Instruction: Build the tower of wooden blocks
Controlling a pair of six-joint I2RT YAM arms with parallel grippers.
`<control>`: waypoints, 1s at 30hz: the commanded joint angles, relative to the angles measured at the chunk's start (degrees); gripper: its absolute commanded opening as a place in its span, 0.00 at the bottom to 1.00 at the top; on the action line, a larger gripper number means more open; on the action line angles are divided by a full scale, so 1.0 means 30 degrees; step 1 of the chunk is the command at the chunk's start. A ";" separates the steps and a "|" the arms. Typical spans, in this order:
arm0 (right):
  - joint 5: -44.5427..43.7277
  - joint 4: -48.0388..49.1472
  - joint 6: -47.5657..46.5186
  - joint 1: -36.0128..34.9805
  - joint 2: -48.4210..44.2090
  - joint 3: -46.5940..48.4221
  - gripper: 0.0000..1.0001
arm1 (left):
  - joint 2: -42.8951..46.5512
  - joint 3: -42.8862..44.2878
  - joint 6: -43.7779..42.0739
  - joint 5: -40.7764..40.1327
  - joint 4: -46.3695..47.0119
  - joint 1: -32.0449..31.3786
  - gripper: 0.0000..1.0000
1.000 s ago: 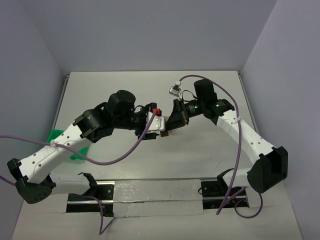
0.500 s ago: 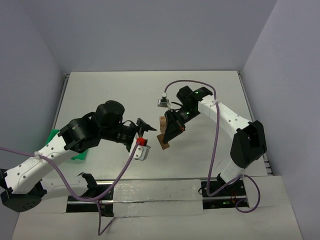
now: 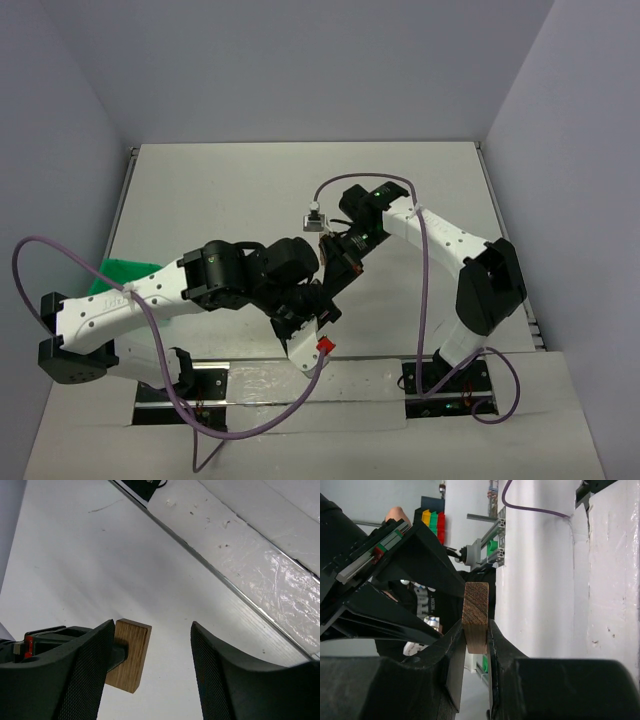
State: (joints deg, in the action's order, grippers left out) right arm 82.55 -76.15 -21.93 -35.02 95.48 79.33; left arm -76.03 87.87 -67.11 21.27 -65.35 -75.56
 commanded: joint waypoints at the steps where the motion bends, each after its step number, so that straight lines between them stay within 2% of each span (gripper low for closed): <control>1: 0.0306 -0.1679 0.0900 -0.0225 0.0198 -0.0285 0.00 | -0.0481 0.0939 -0.1110 -0.2157 -0.1008 -0.0897 0.66; 11: -0.0855 -0.0399 0.2533 -0.1598 0.0193 -0.0839 0.00 | -0.1286 0.1471 -0.1476 -0.2901 -0.1714 -0.1005 0.62; 30: -0.0797 0.0247 0.3852 -0.1921 0.0516 -0.0634 0.00 | -0.2363 0.1091 -0.0836 -0.3194 -0.1597 -0.1005 0.59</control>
State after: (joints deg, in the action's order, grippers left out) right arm 78.39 -74.83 -12.21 -39.90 97.10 77.12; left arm -81.42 89.56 -70.59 13.46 -69.10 -78.72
